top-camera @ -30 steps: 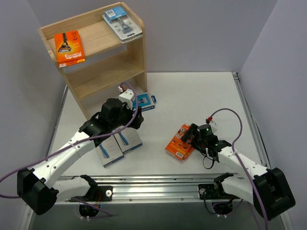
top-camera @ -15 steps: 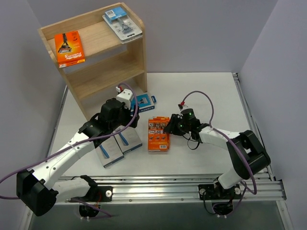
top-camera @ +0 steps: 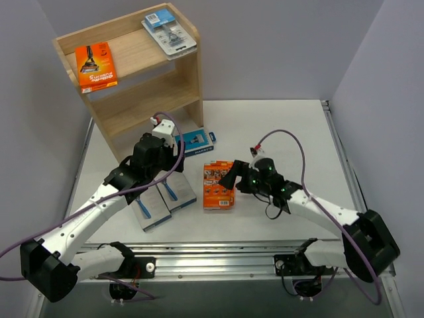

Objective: Place and organize the shaving razors onto the shelf

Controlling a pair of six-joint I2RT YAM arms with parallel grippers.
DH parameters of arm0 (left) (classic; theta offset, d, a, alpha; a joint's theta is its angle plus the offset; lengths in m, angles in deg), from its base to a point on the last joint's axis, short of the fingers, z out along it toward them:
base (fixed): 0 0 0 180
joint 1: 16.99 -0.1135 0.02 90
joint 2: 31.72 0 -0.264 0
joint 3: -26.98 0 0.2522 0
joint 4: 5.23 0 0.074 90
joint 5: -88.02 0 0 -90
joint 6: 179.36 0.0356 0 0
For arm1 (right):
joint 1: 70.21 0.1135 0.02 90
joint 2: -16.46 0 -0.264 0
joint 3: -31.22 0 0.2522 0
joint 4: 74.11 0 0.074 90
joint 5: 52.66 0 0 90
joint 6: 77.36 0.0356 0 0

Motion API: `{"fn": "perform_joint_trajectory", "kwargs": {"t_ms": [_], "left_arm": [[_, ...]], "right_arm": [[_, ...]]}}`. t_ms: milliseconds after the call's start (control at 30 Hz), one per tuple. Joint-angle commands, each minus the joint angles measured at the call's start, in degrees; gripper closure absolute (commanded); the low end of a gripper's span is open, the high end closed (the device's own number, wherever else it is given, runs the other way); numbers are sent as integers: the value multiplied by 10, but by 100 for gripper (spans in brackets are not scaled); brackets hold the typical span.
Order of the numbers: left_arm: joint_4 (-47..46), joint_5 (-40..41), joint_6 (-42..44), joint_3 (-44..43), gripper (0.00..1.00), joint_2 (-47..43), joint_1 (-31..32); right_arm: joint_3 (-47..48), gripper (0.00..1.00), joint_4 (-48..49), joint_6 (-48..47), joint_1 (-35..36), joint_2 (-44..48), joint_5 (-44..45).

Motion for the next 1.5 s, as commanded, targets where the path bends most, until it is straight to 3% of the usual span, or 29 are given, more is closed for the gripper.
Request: {"fn": "perform_joint_trajectory", "kwargs": {"t_ms": [0, 133, 200, 333, 467, 767, 1033, 1133, 1167, 1267, 1467], "left_arm": [[-26, 25, -2, -1, 11, -36, -18], [-35, 45, -9, 12, 7, -61, -31], [-35, 56, -9, 15, 6, -68, -31], [-33, 61, -8, 18, 6, -74, -30], [-34, 58, -8, 19, 6, -76, -31], [-34, 54, -4, 17, 6, -70, -30], [-35, 53, -1, 15, 6, -62, -30], [-34, 52, 0, 15, 6, -62, -31], [-34, 54, 1, 17, 6, -63, -30], [-35, 54, 2, 15, 6, -61, -31], [-33, 54, 3, 15, 6, -67, -31]], "right_arm": [[-86, 18, 42, 130, 24, 79, 66], [-190, 18, 95, 218, 83, 135, 110], [-204, 18, 104, 245, 139, 150, 146], [-226, 16, 139, 304, 186, 131, 208], [-247, 13, 235, 328, 189, 81, 212], [-256, 8, 336, 389, 176, -22, 234], [-251, 30, 392, 404, 152, -64, 217], [-255, 44, 433, 411, 144, -86, 203], [-258, 54, 445, 415, 143, -92, 199], [-259, 72, 494, 419, 141, -121, 181], [-235, 93, 554, 398, 140, -127, 133]]}}
